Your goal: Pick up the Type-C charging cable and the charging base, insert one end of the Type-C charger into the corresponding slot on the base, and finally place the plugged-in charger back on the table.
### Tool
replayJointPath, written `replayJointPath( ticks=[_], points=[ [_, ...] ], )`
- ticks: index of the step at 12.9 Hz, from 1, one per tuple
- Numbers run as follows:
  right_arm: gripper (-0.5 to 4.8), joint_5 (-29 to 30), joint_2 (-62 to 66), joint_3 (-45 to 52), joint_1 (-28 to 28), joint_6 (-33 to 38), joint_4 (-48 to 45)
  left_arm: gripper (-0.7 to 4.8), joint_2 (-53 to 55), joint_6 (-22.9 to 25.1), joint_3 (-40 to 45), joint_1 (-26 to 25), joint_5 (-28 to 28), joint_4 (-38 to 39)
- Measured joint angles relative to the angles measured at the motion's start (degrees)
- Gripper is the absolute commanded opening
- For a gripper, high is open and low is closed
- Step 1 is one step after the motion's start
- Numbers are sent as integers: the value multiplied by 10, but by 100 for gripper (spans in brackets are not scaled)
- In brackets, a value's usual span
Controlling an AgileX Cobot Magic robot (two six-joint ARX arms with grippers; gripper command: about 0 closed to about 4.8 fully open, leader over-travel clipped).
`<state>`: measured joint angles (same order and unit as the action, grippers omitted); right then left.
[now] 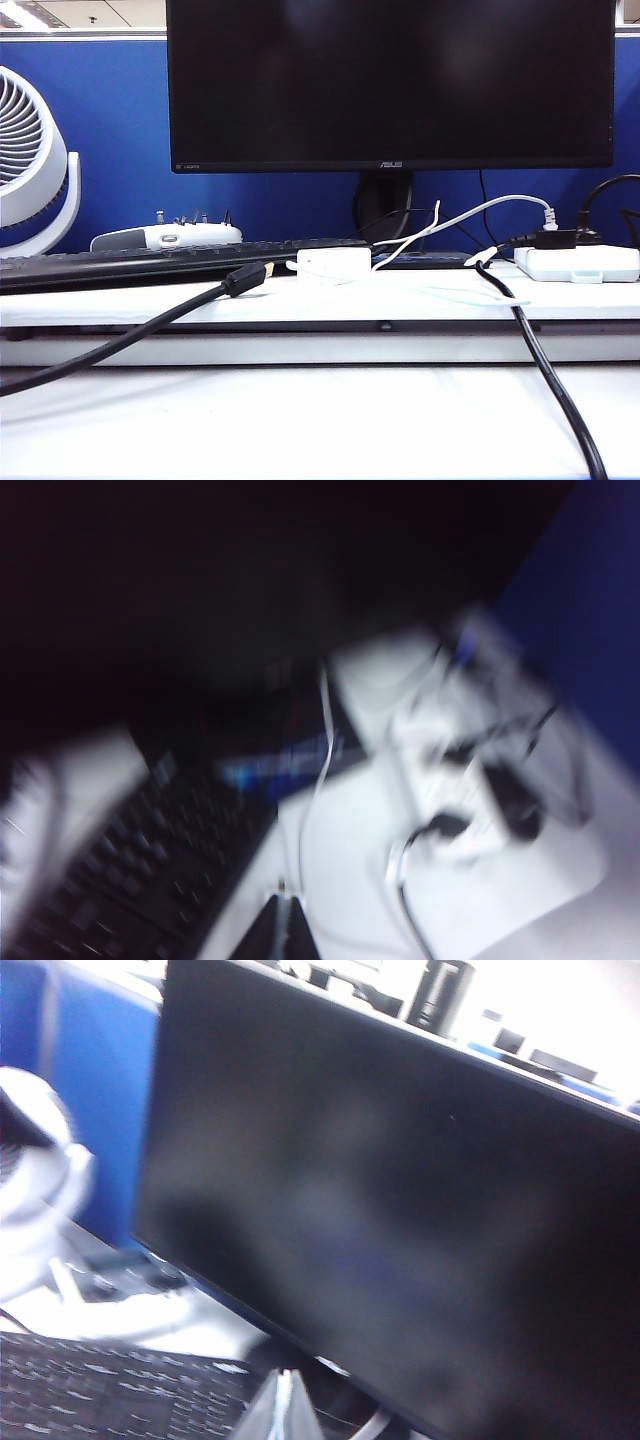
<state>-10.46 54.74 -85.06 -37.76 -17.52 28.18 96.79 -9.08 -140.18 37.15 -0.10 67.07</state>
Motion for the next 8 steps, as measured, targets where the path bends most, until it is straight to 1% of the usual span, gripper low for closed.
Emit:
replayJointPath(
  ticks=[1,2,3,4,5,6,8],
  points=[
    [-2,17,-6,0,0,9,4,-6,-39,13,0,0,-11,3],
    [-2,28,-15,1,0,20,14,-6,-104,46,0,0,-37,17],
    [-2,29,-24,16,0,22,16,-6,-157,72,-1,0,-54,31],
    [-2,30,-42,52,0,27,14,-6,-203,86,-1,0,-67,52],
    [-2,30,-59,100,-3,40,5,-6,-253,96,0,0,-86,79],
    [-2,30,-82,163,-10,57,-26,-6,-297,109,-1,0,-118,103],
    [-2,31,-159,317,-29,64,-121,-6,-386,130,0,0,-177,144]
  ],
)
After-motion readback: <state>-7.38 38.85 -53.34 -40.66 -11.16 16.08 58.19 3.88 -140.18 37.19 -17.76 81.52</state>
